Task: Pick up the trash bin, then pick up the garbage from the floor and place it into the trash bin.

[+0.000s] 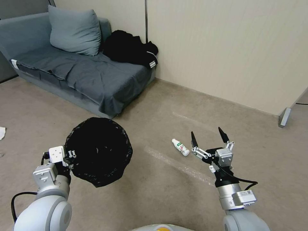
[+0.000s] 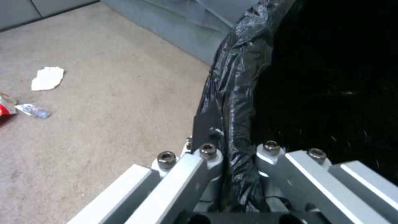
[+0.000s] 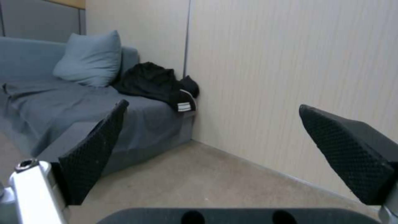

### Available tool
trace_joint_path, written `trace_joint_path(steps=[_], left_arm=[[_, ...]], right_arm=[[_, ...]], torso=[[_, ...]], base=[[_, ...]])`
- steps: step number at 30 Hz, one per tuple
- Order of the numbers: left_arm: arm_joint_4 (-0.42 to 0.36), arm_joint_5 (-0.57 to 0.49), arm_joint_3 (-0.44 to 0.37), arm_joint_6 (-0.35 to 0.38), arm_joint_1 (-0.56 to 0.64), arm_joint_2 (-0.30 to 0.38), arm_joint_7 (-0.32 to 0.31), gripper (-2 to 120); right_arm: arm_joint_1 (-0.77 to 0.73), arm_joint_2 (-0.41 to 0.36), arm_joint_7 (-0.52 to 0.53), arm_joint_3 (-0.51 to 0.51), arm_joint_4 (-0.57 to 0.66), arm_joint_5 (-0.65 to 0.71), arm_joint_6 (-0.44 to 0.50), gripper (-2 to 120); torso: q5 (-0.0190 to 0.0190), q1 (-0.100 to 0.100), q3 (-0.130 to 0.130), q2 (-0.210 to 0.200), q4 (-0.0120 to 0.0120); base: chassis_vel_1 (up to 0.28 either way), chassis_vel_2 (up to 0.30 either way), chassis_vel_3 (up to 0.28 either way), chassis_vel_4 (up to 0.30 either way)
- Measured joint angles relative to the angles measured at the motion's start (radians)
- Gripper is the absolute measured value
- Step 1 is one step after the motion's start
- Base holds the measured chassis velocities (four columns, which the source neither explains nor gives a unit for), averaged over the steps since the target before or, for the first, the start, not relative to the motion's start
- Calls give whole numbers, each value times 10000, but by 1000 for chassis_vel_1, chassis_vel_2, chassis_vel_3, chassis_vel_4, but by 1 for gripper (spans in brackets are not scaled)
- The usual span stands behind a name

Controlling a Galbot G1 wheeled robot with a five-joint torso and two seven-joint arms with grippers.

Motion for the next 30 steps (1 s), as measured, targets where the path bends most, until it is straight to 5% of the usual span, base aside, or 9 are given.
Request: trace_joint_path(steps=[7, 17, 30], left_arm=[[368, -7, 16, 18, -293, 127, -43, 1], [661, 47, -74, 75, -293, 116, -38, 1], [970, 259, -110, 166, -292, 85, -48, 1]], right_arm=[[909, -859, 626, -36, -395, 182, -650, 100], [2997, -2248, 651, -308, -2179, 1102, -3561, 100], [4973, -3490, -720, -1492, -5501, 1249, -3194, 100]], torso=[[0, 1, 0, 0, 0], [1, 0, 1, 0, 1], [0, 0, 1, 0, 0]], base=[[0, 0, 0, 0], [0, 0, 0, 0], [0, 0, 0, 0]])
